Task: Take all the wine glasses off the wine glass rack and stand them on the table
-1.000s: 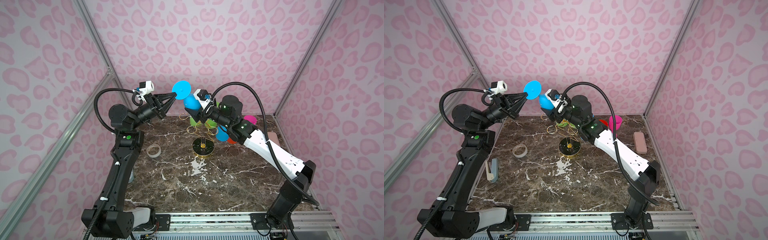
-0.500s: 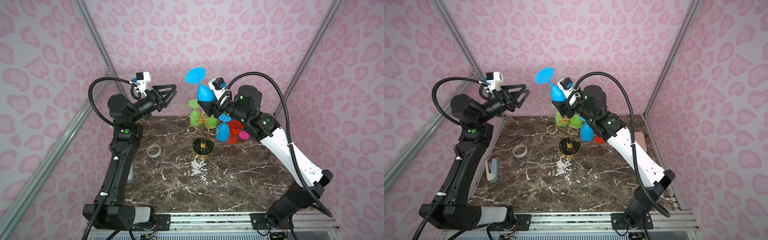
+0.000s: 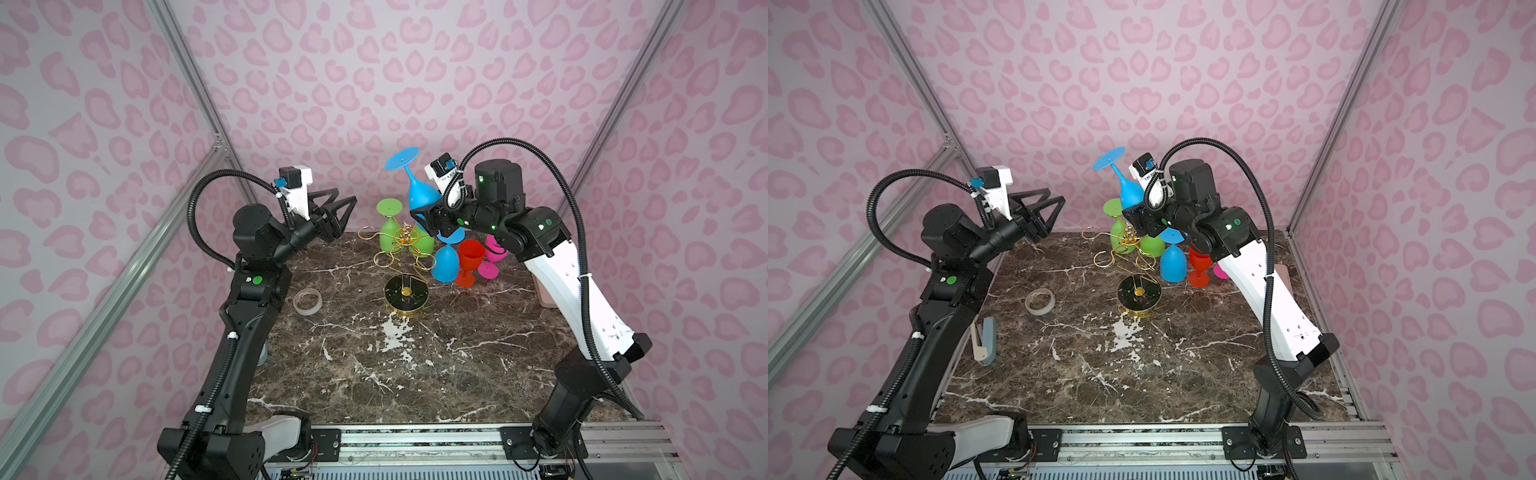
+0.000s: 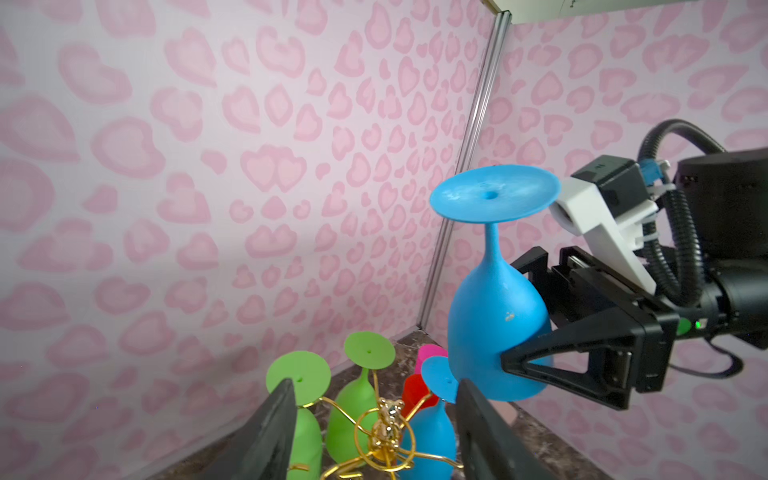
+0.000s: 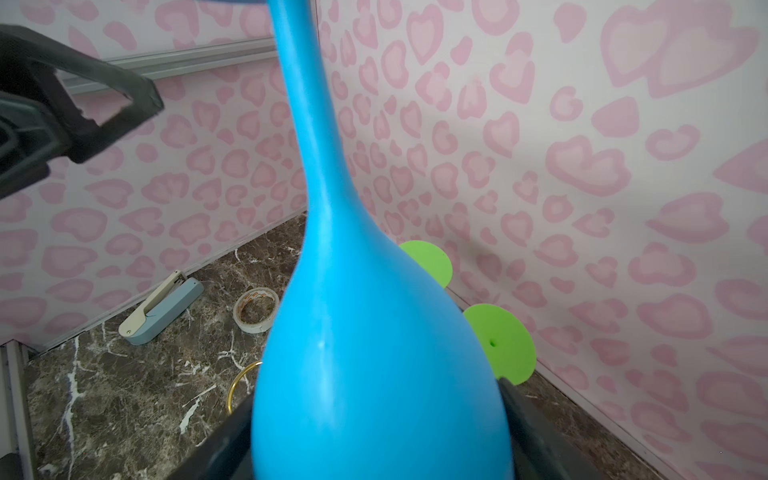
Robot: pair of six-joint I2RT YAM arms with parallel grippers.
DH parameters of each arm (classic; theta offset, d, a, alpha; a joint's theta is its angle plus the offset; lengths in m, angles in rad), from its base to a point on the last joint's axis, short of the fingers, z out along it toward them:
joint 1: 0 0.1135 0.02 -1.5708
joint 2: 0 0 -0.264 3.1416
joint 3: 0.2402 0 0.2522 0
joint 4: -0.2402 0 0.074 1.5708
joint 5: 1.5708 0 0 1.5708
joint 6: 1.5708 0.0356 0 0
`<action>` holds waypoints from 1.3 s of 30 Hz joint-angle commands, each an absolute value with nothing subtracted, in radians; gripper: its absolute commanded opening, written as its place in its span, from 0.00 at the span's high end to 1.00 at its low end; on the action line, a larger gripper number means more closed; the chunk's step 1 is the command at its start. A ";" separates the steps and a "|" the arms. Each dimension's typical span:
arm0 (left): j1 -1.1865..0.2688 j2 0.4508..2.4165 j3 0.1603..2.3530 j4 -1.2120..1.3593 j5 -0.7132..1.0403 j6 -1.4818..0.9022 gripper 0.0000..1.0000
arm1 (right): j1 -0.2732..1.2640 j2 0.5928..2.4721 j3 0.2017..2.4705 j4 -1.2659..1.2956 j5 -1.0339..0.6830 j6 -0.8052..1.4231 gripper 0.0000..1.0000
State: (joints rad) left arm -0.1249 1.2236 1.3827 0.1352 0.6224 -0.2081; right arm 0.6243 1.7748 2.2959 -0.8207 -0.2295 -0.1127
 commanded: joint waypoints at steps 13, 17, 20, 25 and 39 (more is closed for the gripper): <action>-0.186 1.282 1.387 0.279 0.703 0.477 0.46 | 0.650 1.809 2.301 -0.909 -0.302 -0.082 0.24; -0.194 1.300 1.395 0.278 0.730 0.516 0.48 | 0.658 1.805 2.272 -0.890 -0.324 -0.064 0.25; -0.201 1.313 1.403 0.267 0.739 0.546 0.49 | 0.668 1.813 2.273 -0.899 -0.324 -0.064 0.25; -0.208 1.328 1.407 0.268 0.743 0.564 0.53 | 0.687 1.821 2.273 -0.911 -0.321 -0.064 0.26; -0.214 1.335 1.416 0.273 0.709 0.560 0.81 | 0.713 1.822 2.255 -0.927 -0.330 -0.046 0.27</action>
